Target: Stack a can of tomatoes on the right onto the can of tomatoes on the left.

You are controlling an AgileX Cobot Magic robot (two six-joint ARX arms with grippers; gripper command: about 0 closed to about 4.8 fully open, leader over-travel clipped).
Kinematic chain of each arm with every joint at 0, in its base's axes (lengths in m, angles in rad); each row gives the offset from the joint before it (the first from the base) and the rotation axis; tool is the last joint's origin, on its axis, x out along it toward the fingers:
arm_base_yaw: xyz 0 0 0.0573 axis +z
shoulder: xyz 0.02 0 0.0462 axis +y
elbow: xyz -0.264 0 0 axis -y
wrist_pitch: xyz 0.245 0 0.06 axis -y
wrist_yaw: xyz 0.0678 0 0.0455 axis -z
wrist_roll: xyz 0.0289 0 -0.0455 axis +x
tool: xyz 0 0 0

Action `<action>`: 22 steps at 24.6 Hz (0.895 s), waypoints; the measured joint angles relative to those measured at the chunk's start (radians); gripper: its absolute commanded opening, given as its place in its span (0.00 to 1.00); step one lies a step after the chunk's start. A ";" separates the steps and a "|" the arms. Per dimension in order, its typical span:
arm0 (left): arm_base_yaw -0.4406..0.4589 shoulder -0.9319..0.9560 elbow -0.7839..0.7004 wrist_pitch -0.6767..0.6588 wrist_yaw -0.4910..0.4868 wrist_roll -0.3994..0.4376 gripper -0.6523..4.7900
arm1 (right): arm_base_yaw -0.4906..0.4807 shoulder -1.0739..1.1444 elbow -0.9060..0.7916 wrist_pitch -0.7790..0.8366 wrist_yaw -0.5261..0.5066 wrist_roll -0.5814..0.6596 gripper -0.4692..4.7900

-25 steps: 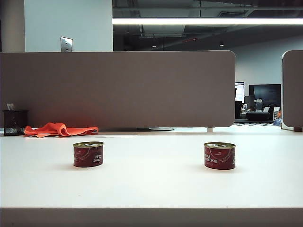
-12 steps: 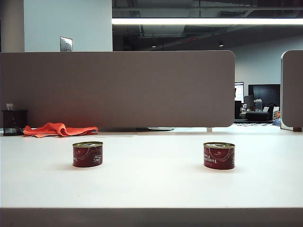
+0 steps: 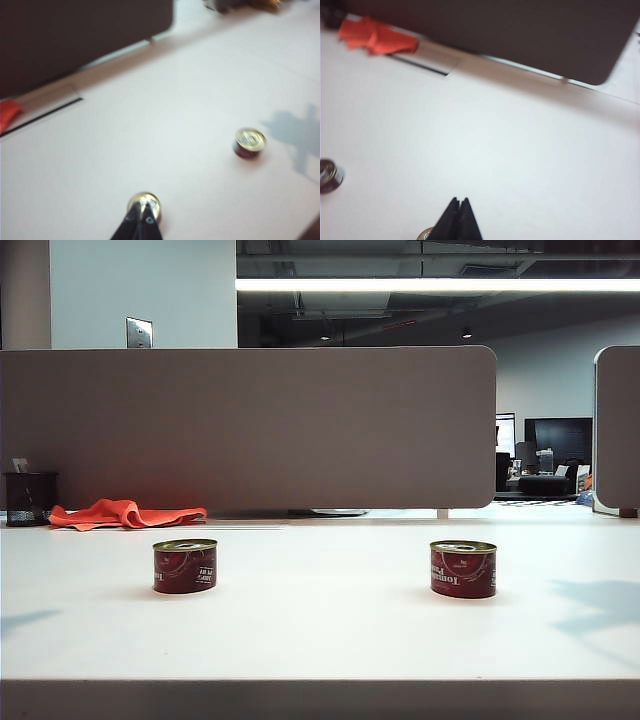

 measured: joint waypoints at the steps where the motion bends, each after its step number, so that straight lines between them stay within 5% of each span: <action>1: -0.036 0.023 0.000 -0.039 -0.024 0.040 0.11 | 0.048 0.026 0.002 -0.001 0.041 -0.032 0.09; 5: -0.059 0.053 -0.005 -0.092 -0.102 0.075 0.11 | 0.110 0.080 0.005 0.001 0.111 -0.053 0.09; 6: -0.059 0.048 -0.003 -0.089 -0.107 0.076 0.11 | 0.114 0.095 0.005 -0.003 0.122 -0.052 0.16; 7: -0.060 0.044 0.004 -0.083 -0.125 0.079 0.11 | 0.113 0.111 0.004 -0.008 0.127 -0.046 0.30; 9: -0.059 0.048 0.017 -0.080 -0.168 0.079 0.11 | 0.113 0.122 0.003 -0.011 0.130 -0.013 0.83; 10: -0.059 0.049 0.025 -0.088 -0.174 0.078 0.11 | 0.114 0.124 0.004 -0.010 0.129 0.002 1.00; 22: -0.060 0.060 0.130 -0.105 -0.170 -0.072 0.11 | 0.113 0.311 0.020 -0.108 0.072 0.142 1.00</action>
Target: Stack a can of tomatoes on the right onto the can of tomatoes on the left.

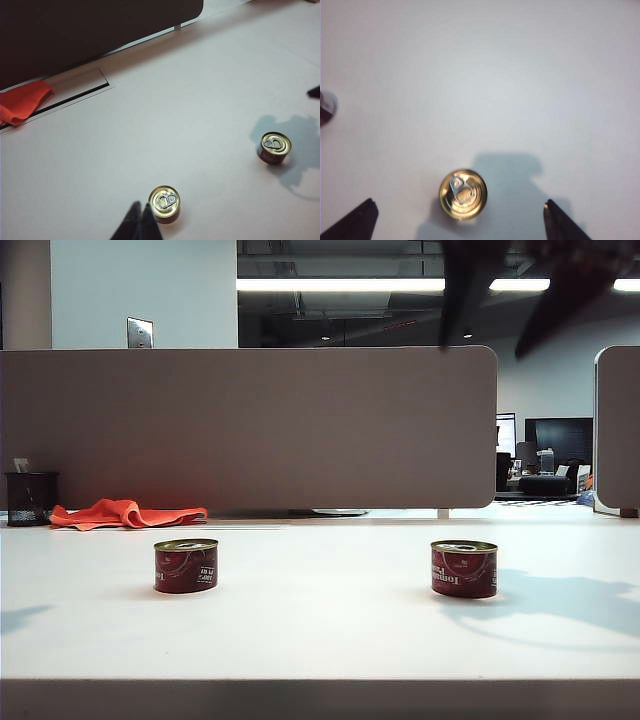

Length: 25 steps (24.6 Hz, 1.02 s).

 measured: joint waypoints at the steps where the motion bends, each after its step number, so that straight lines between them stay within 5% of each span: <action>1: 0.000 0.000 0.000 0.000 0.006 -0.001 0.11 | 0.000 0.022 0.000 -0.008 0.000 0.004 1.00; 10: 0.000 0.000 0.000 -0.044 0.057 -0.058 0.11 | 0.000 0.231 0.002 0.012 0.050 0.029 1.00; 25: 0.000 0.007 0.000 -0.044 0.057 -0.072 0.11 | 0.000 0.432 0.005 0.039 -0.006 0.124 1.00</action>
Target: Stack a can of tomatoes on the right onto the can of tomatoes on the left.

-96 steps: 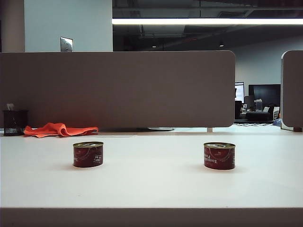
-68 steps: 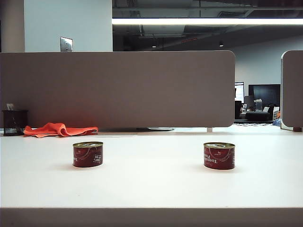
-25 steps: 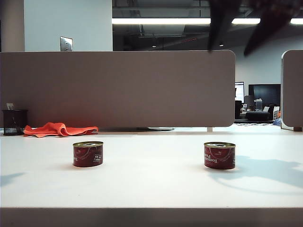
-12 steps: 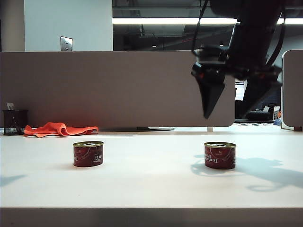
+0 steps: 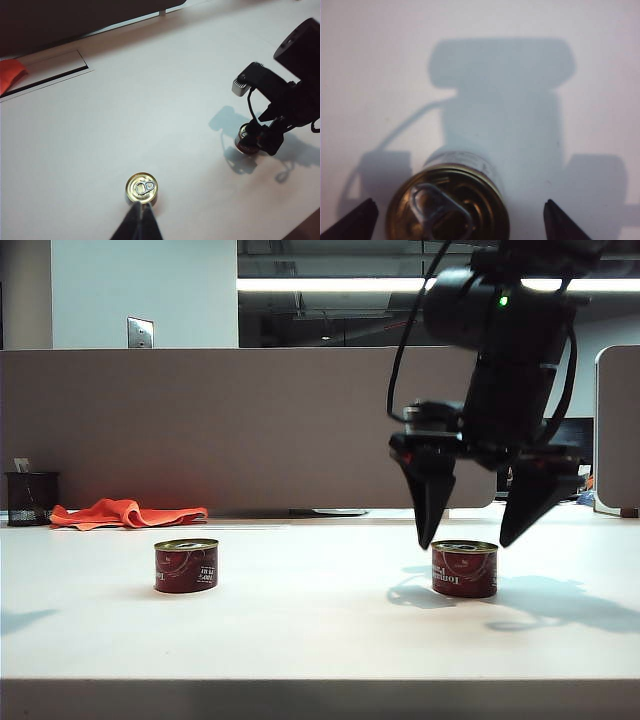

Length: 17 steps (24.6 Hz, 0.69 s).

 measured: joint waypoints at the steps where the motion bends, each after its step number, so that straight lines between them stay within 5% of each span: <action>1: 0.000 0.000 0.000 0.000 0.000 0.000 0.11 | 0.000 0.008 -0.001 0.000 -0.002 0.001 1.00; 5: 0.000 0.000 0.000 -0.011 0.000 0.000 0.11 | 0.000 0.021 0.000 0.003 -0.013 0.006 0.98; 11: 0.000 0.000 0.000 -0.012 -0.006 0.001 0.11 | 0.000 0.021 0.000 0.010 -0.017 0.019 0.77; 17: 0.000 0.000 0.000 -0.012 -0.127 0.024 0.11 | 0.000 0.021 0.000 0.005 -0.017 0.021 0.70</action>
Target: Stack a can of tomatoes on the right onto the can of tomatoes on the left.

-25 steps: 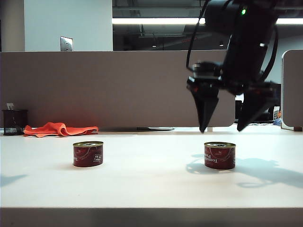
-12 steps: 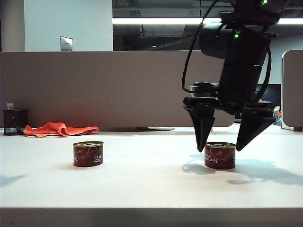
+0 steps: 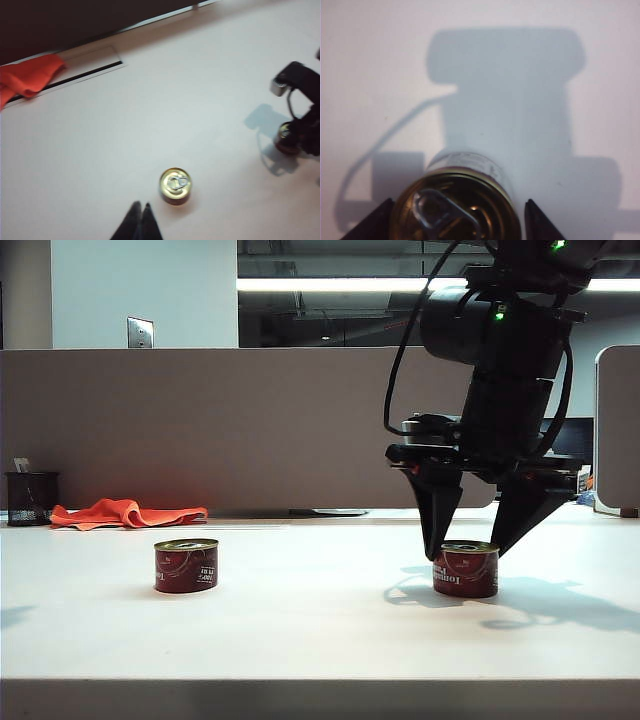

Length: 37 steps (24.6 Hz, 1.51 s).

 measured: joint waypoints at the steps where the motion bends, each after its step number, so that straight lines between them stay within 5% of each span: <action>1: 0.000 0.000 0.000 0.000 -0.019 0.000 0.11 | 0.000 0.000 0.000 0.001 0.000 0.000 0.70; 13: 0.001 0.000 0.000 0.031 -0.163 -0.001 0.11 | 0.000 0.005 0.032 -0.013 0.000 0.000 0.70; 20: 0.001 0.000 0.000 0.051 -0.177 -0.002 0.11 | 0.015 0.005 0.254 -0.032 -0.011 0.000 0.70; 37: 0.002 0.000 0.000 0.060 -0.161 -0.017 0.11 | 0.323 0.292 0.678 -0.092 -0.048 -0.066 0.70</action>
